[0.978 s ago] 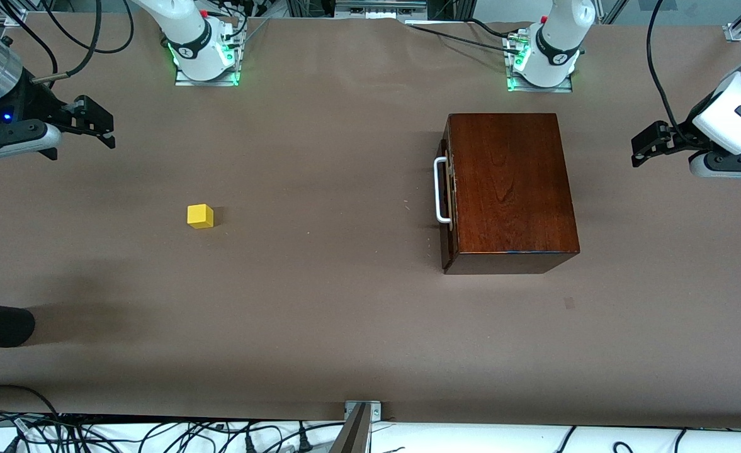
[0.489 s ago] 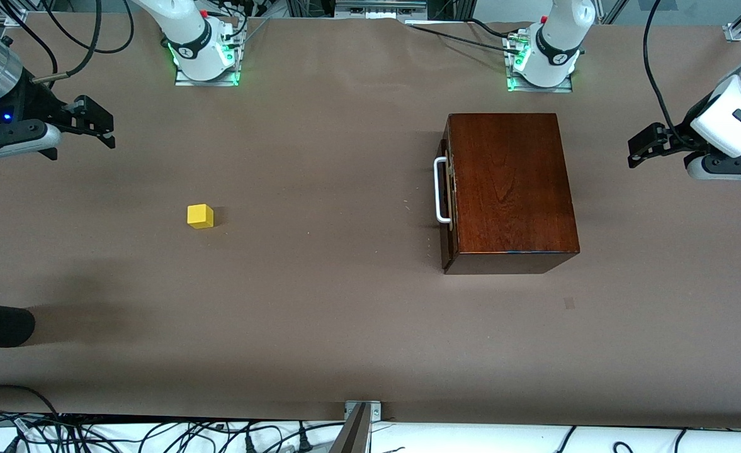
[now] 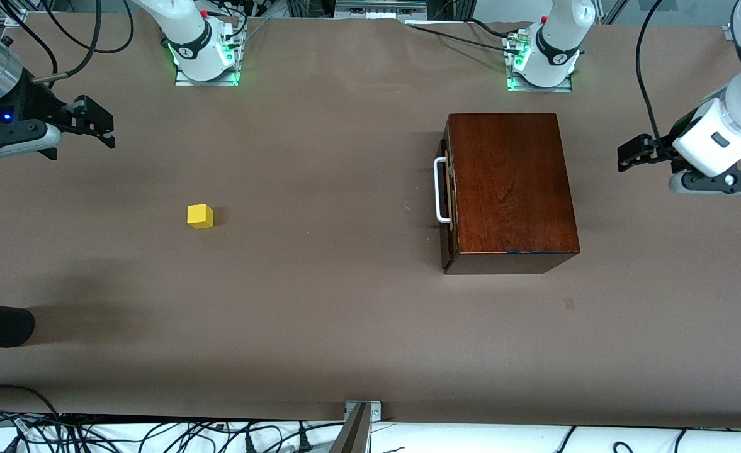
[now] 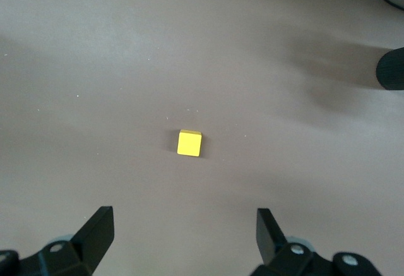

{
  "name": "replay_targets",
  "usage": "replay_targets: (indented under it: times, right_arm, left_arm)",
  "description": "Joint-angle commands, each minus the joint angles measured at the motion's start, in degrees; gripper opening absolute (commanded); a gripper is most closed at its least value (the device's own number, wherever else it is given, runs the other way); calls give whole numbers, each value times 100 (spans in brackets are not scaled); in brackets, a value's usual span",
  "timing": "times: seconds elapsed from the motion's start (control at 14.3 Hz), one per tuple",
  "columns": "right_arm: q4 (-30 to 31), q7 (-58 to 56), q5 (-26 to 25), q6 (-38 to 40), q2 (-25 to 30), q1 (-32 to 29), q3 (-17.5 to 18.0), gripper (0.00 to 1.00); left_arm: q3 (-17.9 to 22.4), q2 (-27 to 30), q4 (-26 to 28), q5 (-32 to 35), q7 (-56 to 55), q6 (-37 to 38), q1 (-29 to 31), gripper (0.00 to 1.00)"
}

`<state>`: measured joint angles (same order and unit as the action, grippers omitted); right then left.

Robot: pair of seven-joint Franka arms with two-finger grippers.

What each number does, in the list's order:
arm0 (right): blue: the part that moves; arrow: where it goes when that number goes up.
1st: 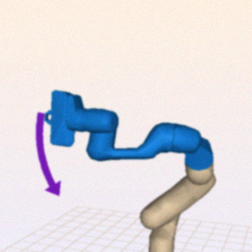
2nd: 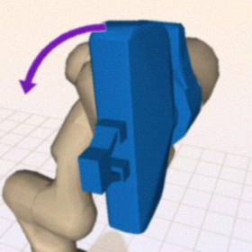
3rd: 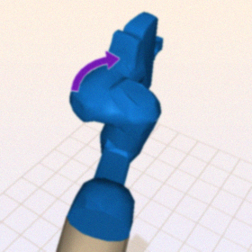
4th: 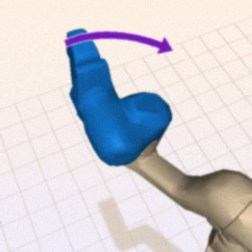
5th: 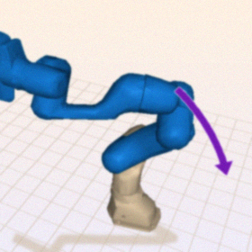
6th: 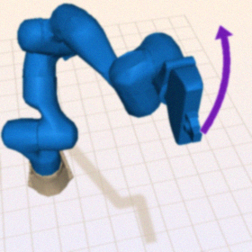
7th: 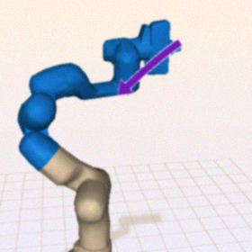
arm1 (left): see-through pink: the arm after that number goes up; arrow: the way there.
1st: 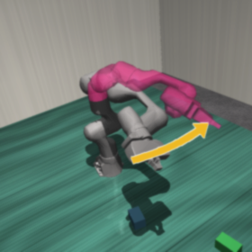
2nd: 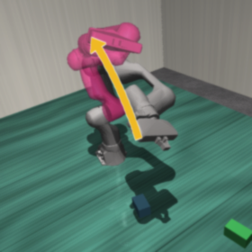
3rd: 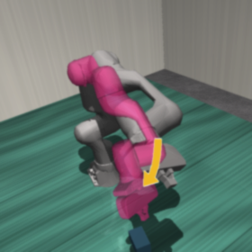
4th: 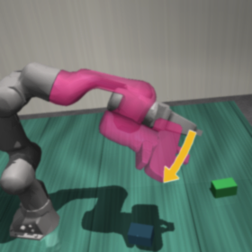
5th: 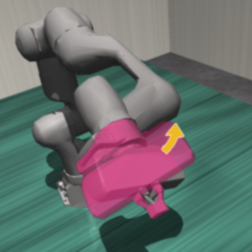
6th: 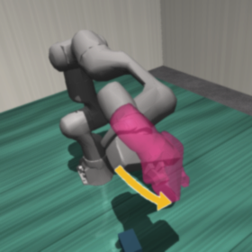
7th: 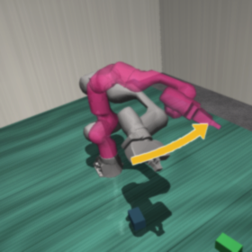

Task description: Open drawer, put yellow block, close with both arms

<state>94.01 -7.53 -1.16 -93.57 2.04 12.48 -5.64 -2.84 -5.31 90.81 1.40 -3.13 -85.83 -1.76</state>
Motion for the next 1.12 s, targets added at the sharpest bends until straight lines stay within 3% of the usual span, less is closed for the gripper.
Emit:
replay_targets:
  times: [0.0,0.21,0.42,0.7,1.05]
  right_arm:
    - [-146,-73,-77,129,-46,-35,28,100]
    - [-155,-73,-77,129,-46,-35,28,100]
    - [-155,-73,-77,129,-46,-35,28,100]
    - [-155,-64,-77,129,-46,-35,28,100]
    - [-155,-82,-191,138,-46,-26,54,100]
  left_arm:
    - [-137,-459,-204,-384,-46,190,-131,100]
    - [-349,-917,-379,-403,-65,102,-622,100]
    - [-367,-1243,-468,-394,-73,32,-1499,100]
    - [-367,-1735,-582,-360,-887,-1056,-2213,100]
    - [-349,-2272,-512,-263,-2023,-1761,-2838,100]
